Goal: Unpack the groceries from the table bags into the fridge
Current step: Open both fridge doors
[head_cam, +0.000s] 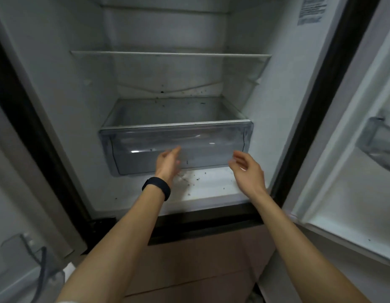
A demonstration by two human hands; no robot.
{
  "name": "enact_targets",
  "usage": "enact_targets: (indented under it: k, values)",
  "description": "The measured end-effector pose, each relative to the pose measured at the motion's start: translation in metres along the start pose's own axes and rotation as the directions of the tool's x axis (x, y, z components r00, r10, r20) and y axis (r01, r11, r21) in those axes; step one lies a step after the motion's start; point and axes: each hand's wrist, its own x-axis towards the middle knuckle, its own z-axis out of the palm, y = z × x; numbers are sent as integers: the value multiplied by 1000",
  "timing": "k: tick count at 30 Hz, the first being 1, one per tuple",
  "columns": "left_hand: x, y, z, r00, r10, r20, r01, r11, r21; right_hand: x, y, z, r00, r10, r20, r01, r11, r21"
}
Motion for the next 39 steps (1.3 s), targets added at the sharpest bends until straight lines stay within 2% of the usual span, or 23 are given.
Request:
enact_targets:
  k: [3,6,10,14,16,29,39]
  values:
    - [24,9,-3,998,-51,37,58,973,-224,33,-3,32,985,165,44,-170,967,189]
    - [38,14,-2,996,-52,70,72,942,-327,55,-12,57,946,292,139,-323,844,429]
    - [41,15,0,1000,2,29,9,922,-387,74,-31,78,906,324,273,-423,659,622]
    - [35,23,3,999,15,46,7,893,-451,82,-47,82,879,347,328,-465,465,753]
    - [30,26,6,999,22,38,-2,890,-456,81,-51,80,869,355,345,-477,413,776]
    - [-73,3,14,990,90,-107,-131,861,-491,-3,-55,35,910,332,249,-386,458,801]
    - [-160,-15,15,989,38,-145,-102,879,-466,-76,-51,-2,901,332,279,-412,455,789]
